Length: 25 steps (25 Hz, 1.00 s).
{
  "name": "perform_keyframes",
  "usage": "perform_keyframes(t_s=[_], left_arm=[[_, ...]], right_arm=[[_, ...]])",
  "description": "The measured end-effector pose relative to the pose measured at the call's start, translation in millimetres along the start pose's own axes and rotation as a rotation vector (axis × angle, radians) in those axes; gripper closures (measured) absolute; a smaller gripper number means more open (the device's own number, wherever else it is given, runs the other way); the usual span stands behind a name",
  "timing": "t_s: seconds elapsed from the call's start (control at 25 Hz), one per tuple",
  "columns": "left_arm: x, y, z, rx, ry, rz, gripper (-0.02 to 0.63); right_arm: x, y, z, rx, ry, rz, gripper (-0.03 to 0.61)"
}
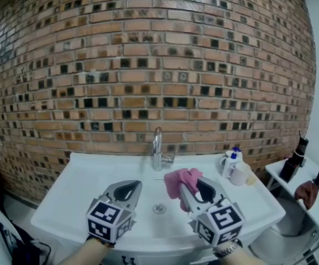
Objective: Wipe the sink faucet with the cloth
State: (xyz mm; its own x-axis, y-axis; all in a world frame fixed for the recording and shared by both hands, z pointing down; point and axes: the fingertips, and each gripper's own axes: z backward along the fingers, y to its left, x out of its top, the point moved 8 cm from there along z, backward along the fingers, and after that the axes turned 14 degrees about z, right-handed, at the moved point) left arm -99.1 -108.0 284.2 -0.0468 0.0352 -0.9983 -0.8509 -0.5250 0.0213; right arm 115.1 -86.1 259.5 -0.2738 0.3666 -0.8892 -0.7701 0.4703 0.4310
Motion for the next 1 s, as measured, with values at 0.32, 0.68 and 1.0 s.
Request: perform_keyframes(t_s=[0.32,0.68,1.0], left_arm=[[3.3,24.4,-38.5,-0.001,0.02,0.022,0.603],[2.8,43.5,-73.8,0.003,0.036,0.014,0.603],[-16.9,61.7,-98.0,0.009,0.051,0.048,0.603]], right_arm=[[-21.2,-12.5,-49.1,0.0,0.059,0.012,0.439],[-39.2,-24.0,-97.1,-0.03,0.136,0.044,0.439],[-60.0,-31.7,-142.3,-0.036,0.207,0.1,0.439]])
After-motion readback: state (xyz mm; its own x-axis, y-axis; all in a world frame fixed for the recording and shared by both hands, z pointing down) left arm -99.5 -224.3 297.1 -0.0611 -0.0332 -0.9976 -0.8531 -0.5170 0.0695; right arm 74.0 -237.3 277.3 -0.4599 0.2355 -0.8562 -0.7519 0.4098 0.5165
